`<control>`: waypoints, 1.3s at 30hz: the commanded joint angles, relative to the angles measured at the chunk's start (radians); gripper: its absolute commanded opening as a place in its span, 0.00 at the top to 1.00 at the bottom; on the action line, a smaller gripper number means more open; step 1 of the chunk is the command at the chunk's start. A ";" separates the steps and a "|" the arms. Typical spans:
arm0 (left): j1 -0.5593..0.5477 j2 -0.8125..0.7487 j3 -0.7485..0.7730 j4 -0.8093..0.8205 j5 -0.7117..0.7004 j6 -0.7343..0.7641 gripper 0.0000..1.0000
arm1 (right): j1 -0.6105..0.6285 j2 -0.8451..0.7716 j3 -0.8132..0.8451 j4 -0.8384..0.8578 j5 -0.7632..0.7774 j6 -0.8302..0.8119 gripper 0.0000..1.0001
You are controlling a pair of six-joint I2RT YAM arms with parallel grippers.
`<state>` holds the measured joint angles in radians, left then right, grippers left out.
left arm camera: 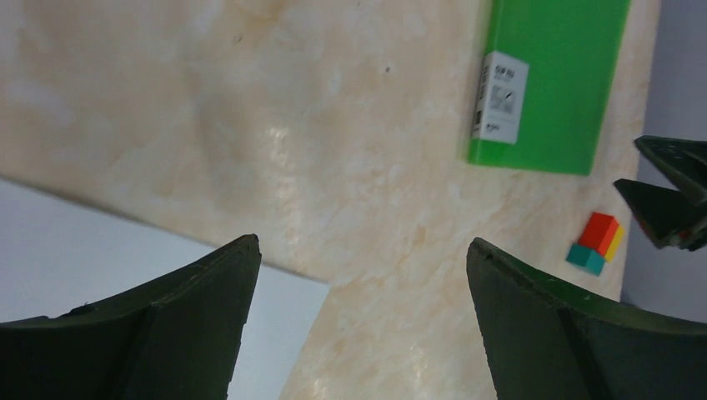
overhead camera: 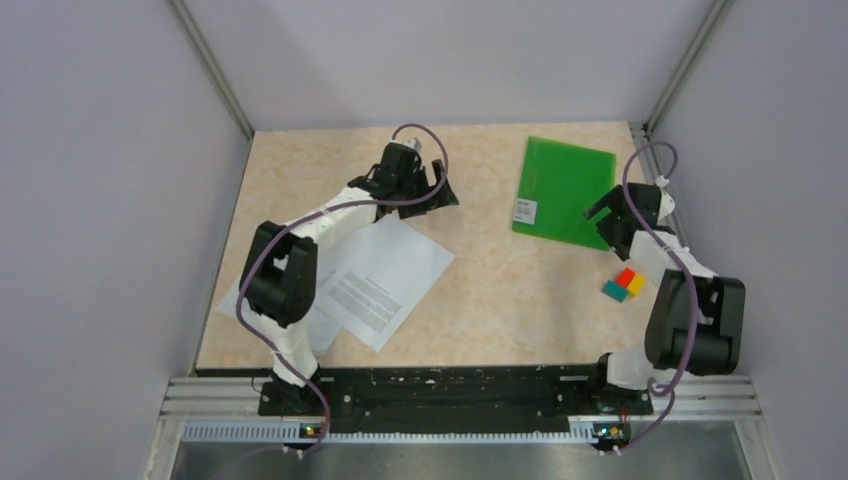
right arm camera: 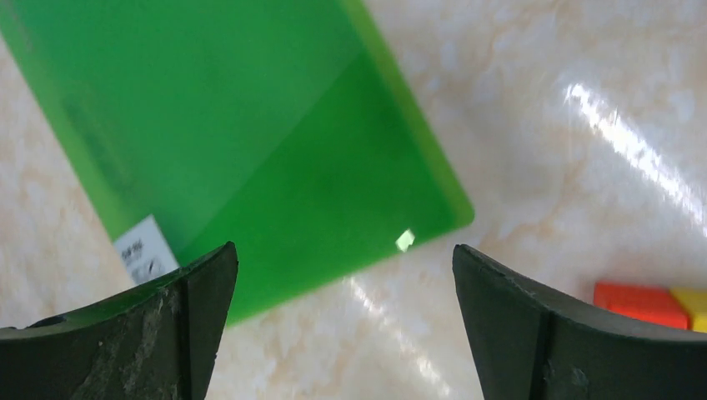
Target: Put the files into the folder
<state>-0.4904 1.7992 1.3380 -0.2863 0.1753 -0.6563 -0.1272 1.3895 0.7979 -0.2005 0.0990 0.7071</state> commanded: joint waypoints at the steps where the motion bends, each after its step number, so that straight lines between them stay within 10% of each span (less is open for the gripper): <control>1: -0.010 0.121 0.173 0.181 0.081 -0.067 0.02 | -0.118 0.161 0.085 0.244 -0.130 0.012 0.01; 18: -0.117 0.857 0.972 0.219 0.105 -0.257 0.02 | -0.159 0.668 0.543 0.083 -0.174 -0.009 0.01; 39: -0.208 0.662 0.732 0.017 -0.215 -0.248 0.07 | 0.039 0.822 0.729 -0.195 -0.250 -0.150 0.01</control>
<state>-0.6933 2.5843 2.1738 -0.1143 0.0742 -0.9318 -0.1619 2.1574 1.5734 -0.2264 -0.0837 0.5686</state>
